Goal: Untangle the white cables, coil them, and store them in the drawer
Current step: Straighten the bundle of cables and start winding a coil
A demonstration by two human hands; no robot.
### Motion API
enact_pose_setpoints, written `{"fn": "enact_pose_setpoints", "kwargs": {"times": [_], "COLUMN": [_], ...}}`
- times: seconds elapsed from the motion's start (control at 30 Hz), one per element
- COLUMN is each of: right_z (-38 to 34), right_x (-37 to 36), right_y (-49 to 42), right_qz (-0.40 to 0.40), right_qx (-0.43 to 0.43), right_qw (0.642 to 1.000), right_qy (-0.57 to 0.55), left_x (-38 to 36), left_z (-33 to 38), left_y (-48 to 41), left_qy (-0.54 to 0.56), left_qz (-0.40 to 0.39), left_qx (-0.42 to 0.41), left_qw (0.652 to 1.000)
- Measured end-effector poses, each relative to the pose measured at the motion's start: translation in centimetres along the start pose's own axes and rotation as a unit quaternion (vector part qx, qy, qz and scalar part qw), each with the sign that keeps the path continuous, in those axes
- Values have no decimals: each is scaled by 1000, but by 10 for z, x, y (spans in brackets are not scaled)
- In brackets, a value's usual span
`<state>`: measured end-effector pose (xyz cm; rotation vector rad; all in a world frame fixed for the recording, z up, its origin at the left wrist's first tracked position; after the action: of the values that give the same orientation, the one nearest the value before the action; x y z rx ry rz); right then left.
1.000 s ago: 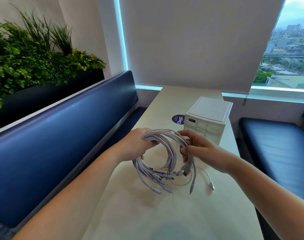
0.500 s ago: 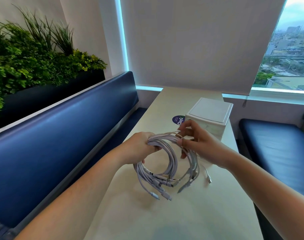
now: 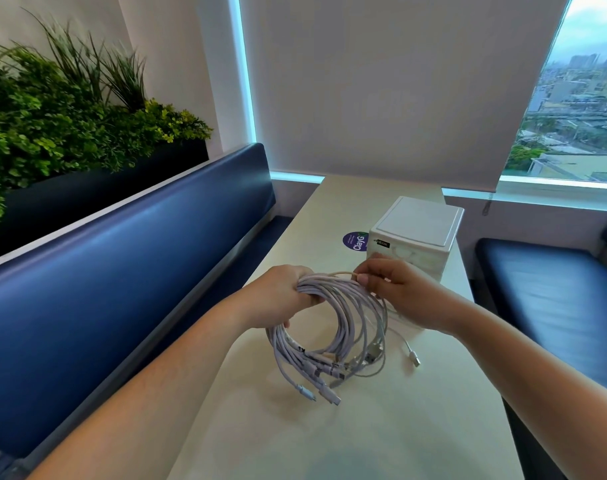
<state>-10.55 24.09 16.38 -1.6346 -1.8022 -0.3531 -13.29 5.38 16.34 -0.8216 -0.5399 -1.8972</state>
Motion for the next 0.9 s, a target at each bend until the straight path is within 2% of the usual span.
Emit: {"fn": "enact_pose_setpoints", "kwargs": {"times": [0.2, 0.33, 0.4, 0.53, 0.9], "right_z": [-2, -9, -10, -10, -18], "right_x": [-2, 5, 3, -2, -2], "right_y": [4, 9, 9, 8, 9], "right_qz": [5, 105, 98, 72, 56], "right_qx": [21, 104, 127, 129, 147], "right_qw": [999, 987, 980, 975, 972], "right_qy": [-50, 64, 122, 166, 174], "left_x": [0, 1, 1, -2, -3], "left_z": [2, -1, -2, -2, -7], "left_y": [-1, -1, -2, -2, -4], "left_qy": [6, 6, 10, 17, -24], "left_qz": [0, 4, 5, 3, 8], "left_qx": [-2, 4, 7, 4, 14], "left_qw": [1000, 1000, 1000, 1000, 1000]}}
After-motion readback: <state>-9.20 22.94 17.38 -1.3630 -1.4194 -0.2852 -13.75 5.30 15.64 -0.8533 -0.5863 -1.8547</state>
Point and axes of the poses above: each hand's wrist, its own y-axis away from the middle knuckle, its own x-axis out of the back of the hand, z = x × y, the point moved 4 cm from there along -y, towards the middle knuckle, and after that the axes turned 7 degrees about z, right-handed, at the moved point
